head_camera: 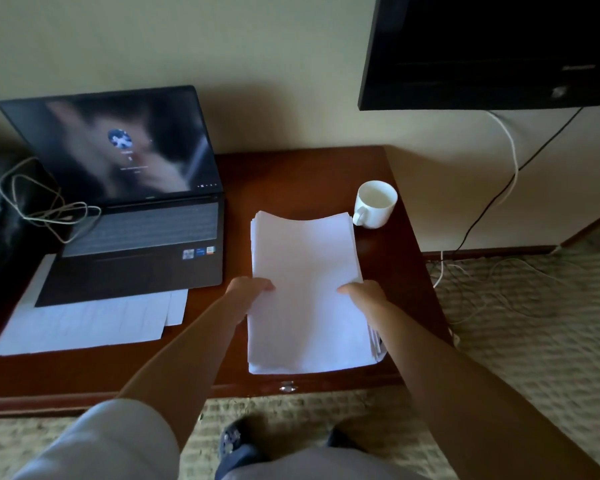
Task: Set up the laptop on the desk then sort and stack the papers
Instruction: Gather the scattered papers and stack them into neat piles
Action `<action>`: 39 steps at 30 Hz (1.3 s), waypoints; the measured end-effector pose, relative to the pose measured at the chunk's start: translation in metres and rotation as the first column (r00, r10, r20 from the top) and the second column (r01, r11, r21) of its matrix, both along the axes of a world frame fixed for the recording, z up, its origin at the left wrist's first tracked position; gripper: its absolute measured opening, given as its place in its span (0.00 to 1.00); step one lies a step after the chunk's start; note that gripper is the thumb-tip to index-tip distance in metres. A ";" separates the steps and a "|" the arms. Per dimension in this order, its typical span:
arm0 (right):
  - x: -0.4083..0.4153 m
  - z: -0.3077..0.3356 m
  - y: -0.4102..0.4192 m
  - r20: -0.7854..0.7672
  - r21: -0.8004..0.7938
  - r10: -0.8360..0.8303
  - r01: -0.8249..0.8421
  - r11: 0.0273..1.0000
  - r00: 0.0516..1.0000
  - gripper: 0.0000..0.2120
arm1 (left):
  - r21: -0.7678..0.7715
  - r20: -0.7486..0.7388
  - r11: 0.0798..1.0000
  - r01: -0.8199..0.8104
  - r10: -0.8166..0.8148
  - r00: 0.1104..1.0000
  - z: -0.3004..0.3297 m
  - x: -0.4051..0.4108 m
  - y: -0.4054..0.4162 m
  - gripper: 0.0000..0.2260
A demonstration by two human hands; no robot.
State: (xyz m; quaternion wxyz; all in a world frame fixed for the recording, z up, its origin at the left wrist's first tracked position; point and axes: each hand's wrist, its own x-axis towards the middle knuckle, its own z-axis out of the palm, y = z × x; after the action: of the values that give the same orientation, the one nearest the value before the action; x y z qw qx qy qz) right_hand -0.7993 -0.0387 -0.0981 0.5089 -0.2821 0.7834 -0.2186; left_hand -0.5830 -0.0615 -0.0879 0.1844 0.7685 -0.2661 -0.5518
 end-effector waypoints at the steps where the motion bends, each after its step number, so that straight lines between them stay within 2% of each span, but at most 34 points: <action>1: 0.004 -0.001 0.001 -0.033 -0.022 0.017 -0.018 1.000 0.999 0.20 | -0.030 0.037 0.999 0.033 -0.032 0.999 0.001 -0.002 0.001 0.19; 3: 0.013 -0.002 0.003 -0.059 -0.089 0.017 -0.022 0.996 0.998 0.17 | -0.097 0.040 0.995 0.040 -0.036 0.999 0.003 -0.007 0.003 0.18; 5: 0.023 -0.001 0.003 -0.031 -0.126 0.003 -0.007 0.992 1.000 0.17 | -0.136 -0.017 0.990 0.028 -0.031 0.999 0.008 -0.011 0.005 0.19; 8: 0.033 0.008 0.007 -0.097 -0.200 0.037 -0.056 0.978 0.995 0.17 | -0.151 -0.104 0.988 -0.020 0.005 0.995 0.022 -0.013 0.008 0.20; 11: 0.037 0.021 0.010 -0.132 -0.372 0.005 -0.055 0.927 0.991 0.25 | -0.345 -0.039 0.936 -0.073 0.063 0.997 0.035 -0.006 0.012 0.22; 13: 0.043 0.036 0.009 -0.073 -0.503 -0.071 0.025 0.864 0.995 0.31 | -0.518 -0.062 0.849 -0.101 0.081 0.995 0.049 -0.001 0.015 0.25; 16: 0.052 0.059 0.005 0.079 -0.656 -0.126 0.147 0.740 0.989 0.31 | -0.671 -0.107 0.728 -0.142 0.094 0.990 0.070 0.000 0.019 0.28; 19: 0.058 0.067 0.004 0.243 -0.698 -0.118 0.258 0.668 0.963 0.30 | -0.712 -0.121 0.681 -0.172 0.122 0.985 0.075 0.002 0.025 0.29; 23: 0.058 0.070 0.005 0.271 -0.746 -0.170 0.318 0.585 0.947 0.33 | -0.714 -0.210 0.645 -0.272 0.174 0.962 0.074 0.002 0.028 0.29; 26: 0.054 0.062 0.001 0.210 -0.739 -0.110 0.232 0.633 0.971 0.34 | -0.710 -0.210 0.652 -0.266 0.165 0.964 0.068 0.001 0.029 0.30; 29: 0.051 0.048 0.001 0.086 -0.742 -0.003 0.066 0.667 0.996 0.32 | -0.663 -0.098 0.718 -0.212 0.197 0.975 0.058 -0.001 0.025 0.30; 33: 0.050 0.042 -0.006 -0.097 -0.691 -0.031 -0.045 0.722 0.995 0.33 | -0.610 -0.051 0.754 -0.243 0.269 0.962 0.057 -0.011 0.015 0.24; 36: 0.046 0.032 -0.011 -0.184 -0.552 0.020 -0.120 0.825 0.983 0.34 | -0.544 0.032 0.808 -0.225 0.289 0.957 0.052 -0.015 0.010 0.21; 39: 0.036 0.018 -0.012 -0.233 -0.386 0.113 -0.199 0.901 0.966 0.34 | -0.482 0.105 0.862 -0.160 0.238 0.965 0.042 -0.015 0.008 0.23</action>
State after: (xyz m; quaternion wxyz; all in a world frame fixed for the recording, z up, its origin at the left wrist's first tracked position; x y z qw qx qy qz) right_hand -0.7635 -0.0507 -0.0801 0.3716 -0.4647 0.7438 -0.3044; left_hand -0.5984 -0.0534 -0.0463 0.3988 0.7664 -0.3245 -0.3850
